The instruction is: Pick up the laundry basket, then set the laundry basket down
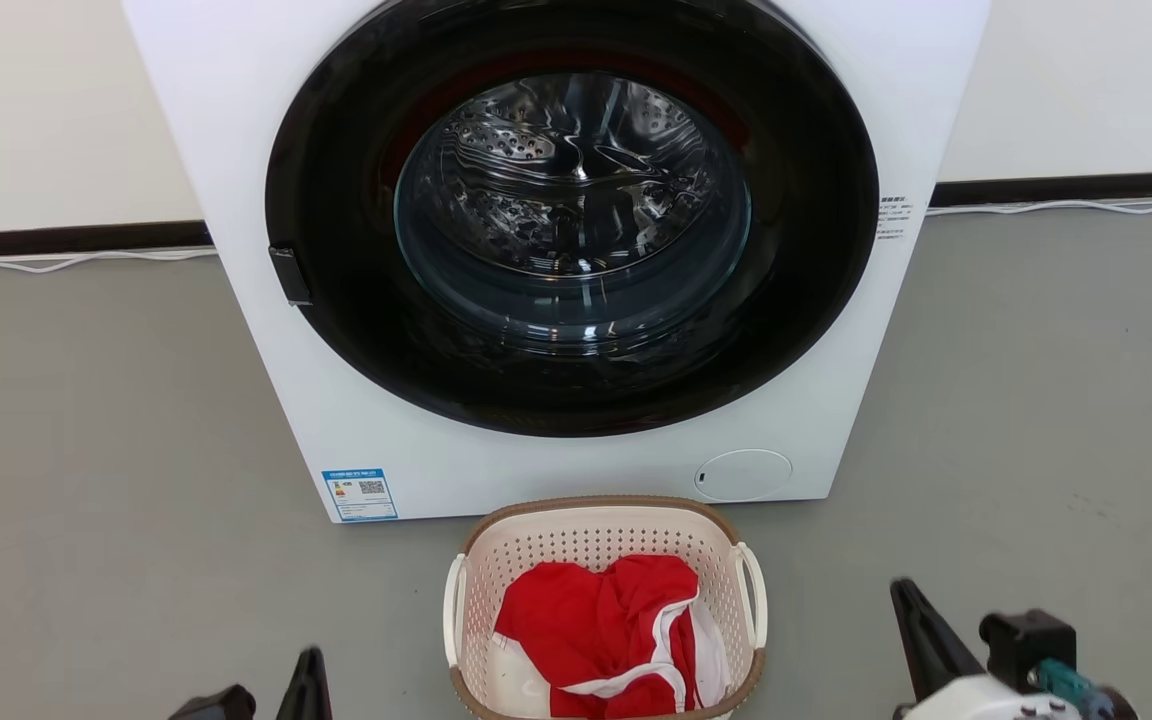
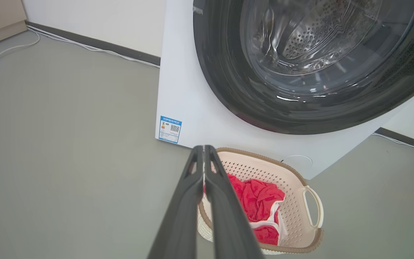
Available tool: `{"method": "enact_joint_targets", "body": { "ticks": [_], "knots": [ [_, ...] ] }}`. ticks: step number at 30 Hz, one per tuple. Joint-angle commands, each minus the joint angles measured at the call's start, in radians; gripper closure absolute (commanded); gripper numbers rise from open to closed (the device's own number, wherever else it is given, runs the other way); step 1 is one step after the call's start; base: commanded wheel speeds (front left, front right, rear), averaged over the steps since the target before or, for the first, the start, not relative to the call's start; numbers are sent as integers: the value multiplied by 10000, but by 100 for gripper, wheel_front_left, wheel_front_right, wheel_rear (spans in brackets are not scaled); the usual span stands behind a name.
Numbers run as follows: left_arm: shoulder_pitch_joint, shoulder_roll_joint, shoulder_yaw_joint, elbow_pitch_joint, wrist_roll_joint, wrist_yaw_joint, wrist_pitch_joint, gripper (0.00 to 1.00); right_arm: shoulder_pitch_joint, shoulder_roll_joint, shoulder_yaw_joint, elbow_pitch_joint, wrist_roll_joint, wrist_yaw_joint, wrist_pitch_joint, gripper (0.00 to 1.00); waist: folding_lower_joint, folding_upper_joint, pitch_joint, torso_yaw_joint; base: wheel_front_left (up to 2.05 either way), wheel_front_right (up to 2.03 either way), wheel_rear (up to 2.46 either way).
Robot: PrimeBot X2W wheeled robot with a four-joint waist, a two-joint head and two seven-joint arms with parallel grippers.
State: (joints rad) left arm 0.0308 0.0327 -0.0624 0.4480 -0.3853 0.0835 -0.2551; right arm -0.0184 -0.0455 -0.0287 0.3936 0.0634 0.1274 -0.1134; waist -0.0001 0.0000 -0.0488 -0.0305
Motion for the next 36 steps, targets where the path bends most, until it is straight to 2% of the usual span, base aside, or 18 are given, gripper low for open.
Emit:
{"method": "enact_joint_targets", "body": {
  "ticks": [1,6,11,36],
  "knots": [
    [-192,38,77,-141,-266,-50,110,100,-223,-10,-80,-124,326,1,102,100,3,0,9,7,0,0,0],
    [-220,42,136,-216,-662,-118,233,100,-235,-12,-109,-180,834,2,185,100,23,0,5,16,0,0,0],
    [-259,48,192,-299,-1151,-203,367,100,-239,-13,-110,-257,1459,3,245,100,2,0,45,28,0,0,0],
    [-504,76,528,-689,-3599,-631,1088,100,-368,-21,-249,-551,4554,10,667,100,1,0,153,89,0,0,0]
  ]
}}
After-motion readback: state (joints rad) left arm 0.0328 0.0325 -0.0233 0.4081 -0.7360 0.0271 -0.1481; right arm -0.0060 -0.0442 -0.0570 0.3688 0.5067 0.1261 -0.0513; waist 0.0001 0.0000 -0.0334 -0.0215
